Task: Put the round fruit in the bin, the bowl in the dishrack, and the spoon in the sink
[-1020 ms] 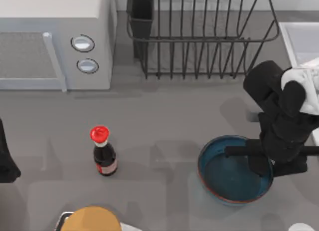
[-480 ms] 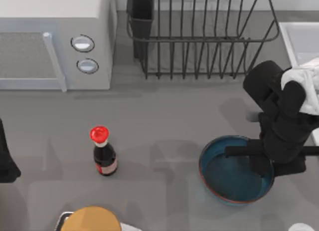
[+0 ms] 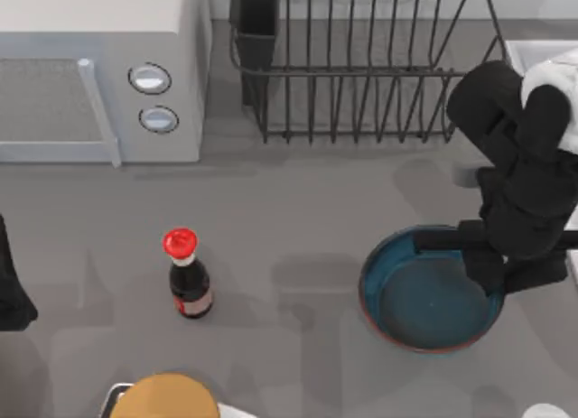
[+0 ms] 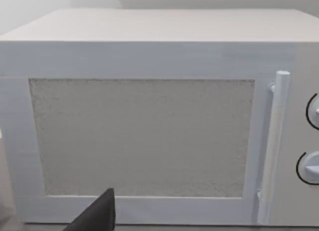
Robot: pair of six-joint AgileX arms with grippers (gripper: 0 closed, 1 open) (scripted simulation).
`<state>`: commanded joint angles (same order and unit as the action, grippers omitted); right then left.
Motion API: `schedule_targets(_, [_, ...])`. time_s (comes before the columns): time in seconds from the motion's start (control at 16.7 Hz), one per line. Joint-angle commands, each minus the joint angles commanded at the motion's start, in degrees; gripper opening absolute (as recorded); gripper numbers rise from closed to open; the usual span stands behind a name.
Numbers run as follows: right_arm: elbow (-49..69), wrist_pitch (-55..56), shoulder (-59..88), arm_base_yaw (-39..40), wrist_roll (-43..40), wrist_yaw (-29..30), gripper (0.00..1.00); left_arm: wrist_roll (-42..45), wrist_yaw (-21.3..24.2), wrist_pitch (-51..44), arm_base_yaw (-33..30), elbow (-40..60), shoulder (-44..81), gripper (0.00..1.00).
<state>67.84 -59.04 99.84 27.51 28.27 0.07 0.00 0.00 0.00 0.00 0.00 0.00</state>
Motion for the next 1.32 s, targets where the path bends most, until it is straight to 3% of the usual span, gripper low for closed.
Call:
schedule_targets(0.3, [6.66,-9.33,-3.73,-0.21,-0.27,-0.01,0.0,0.0,0.0,0.0,0.0,0.0,0.0,1.0])
schedule_targets(0.72, [6.97,-7.55,-3.8,0.87,-0.89,1.63,0.0,0.0,0.0,0.0,0.0,0.0,0.0,1.0])
schedule_targets(0.96, [8.29,1.1,-5.27,5.22,-4.27,9.73,0.0,0.0,0.0,0.0,0.0,0.0,0.0,1.0])
schedule_targets(1.32, [11.56,18.75,-7.7,14.52,-11.17,26.63,0.0,0.0,0.0,0.0,0.0,0.0,0.0,1.0])
